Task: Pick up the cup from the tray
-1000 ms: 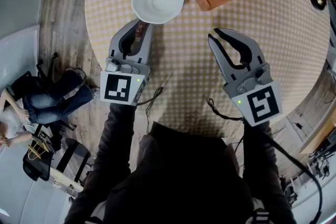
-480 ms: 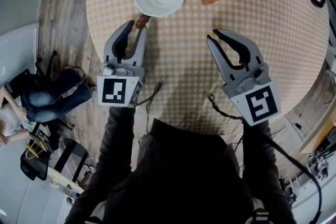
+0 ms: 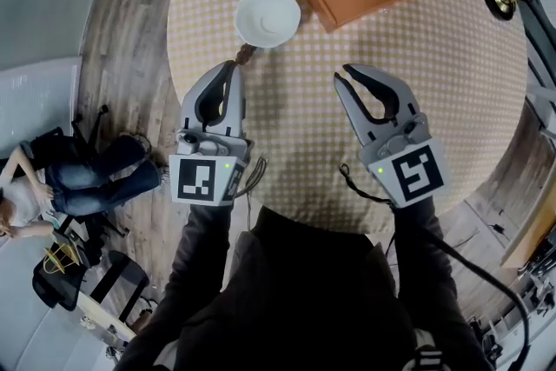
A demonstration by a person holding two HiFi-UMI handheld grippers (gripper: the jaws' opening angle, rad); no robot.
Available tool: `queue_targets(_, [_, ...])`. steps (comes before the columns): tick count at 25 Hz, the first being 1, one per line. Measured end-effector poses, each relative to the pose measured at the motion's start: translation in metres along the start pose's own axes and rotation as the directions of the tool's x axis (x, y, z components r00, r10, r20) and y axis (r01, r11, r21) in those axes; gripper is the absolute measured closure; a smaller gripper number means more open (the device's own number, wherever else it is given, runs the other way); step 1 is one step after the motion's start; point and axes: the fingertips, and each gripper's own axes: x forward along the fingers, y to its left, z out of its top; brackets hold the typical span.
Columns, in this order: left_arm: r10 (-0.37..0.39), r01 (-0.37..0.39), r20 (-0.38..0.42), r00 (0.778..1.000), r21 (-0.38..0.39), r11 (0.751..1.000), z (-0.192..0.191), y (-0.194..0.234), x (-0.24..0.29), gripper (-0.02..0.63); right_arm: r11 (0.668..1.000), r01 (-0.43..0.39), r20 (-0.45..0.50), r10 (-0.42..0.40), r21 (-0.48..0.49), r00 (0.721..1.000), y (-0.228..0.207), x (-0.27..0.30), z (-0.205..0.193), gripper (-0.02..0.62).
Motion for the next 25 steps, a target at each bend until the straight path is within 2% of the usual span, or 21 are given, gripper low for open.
queue_targets(6, [-0.010,0.010,0.085,0.996,0.002,1.000,0.049,-0.028,0.028,0.600,0.998,0.054,-0.013,-0.054,-0.015,0.998,-0.014,-0.009,0.009,0.546])
queue_targets(12, [-0.095,0.094,0.155,0.983,0.013,0.996,0.082,-0.068,0.056,0.599,0.997,0.071,-0.001,-0.071,-0.012,0.997,-0.026,-0.020,0.014,0.546])
queue_targets(20, [-0.130,0.131,0.145,0.981,-0.001,0.991,0.078,-0.082,0.079,0.601,0.994,0.112,0.001,-0.112,0.014,0.994,-0.049,-0.032,0.005,0.546])
queue_targets(25, [-0.126,0.126,0.132,0.983,0.004,0.992,0.074,-0.088,0.089,0.600,0.992,0.123,0.005,-0.123,0.023,0.992,-0.060,-0.035,0.000,0.546])
